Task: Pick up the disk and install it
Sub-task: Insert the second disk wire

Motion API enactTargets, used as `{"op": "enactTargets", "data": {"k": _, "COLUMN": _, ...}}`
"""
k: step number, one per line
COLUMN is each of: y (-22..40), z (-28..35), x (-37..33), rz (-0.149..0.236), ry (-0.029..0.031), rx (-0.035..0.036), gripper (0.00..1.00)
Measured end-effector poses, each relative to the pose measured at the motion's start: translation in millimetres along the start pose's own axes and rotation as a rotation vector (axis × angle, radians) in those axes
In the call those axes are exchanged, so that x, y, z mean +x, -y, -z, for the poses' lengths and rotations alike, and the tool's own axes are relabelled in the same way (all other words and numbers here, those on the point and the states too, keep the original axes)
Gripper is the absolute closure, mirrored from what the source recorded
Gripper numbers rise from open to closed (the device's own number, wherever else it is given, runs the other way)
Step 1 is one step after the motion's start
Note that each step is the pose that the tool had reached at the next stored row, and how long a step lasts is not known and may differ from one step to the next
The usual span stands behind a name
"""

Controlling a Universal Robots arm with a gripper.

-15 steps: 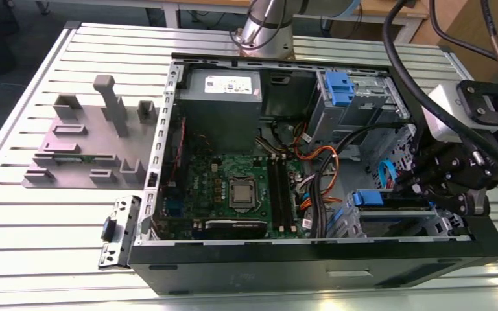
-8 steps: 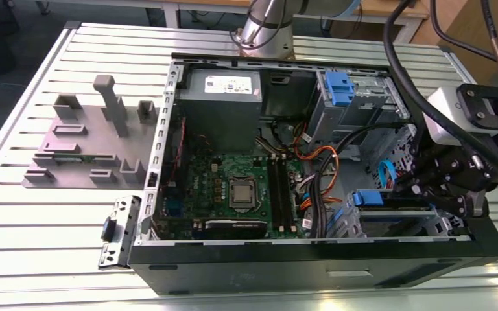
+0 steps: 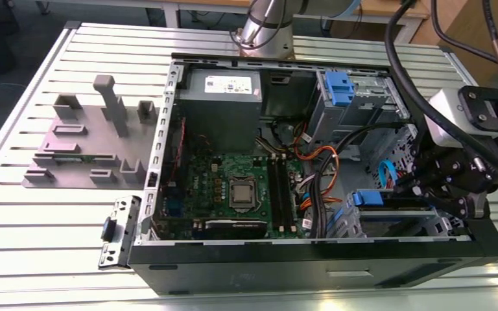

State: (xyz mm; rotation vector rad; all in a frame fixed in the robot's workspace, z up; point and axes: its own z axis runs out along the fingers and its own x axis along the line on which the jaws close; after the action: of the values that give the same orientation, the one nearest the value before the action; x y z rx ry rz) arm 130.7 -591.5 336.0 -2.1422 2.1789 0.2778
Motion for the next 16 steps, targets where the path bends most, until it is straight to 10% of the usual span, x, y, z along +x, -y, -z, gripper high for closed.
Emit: {"op": "enactTargets", "data": {"k": 16, "y": 0.0, "z": -4.0, "x": 6.2, "rz": 0.0, "ry": 0.0008, "rx": 0.0, "gripper": 0.84}}
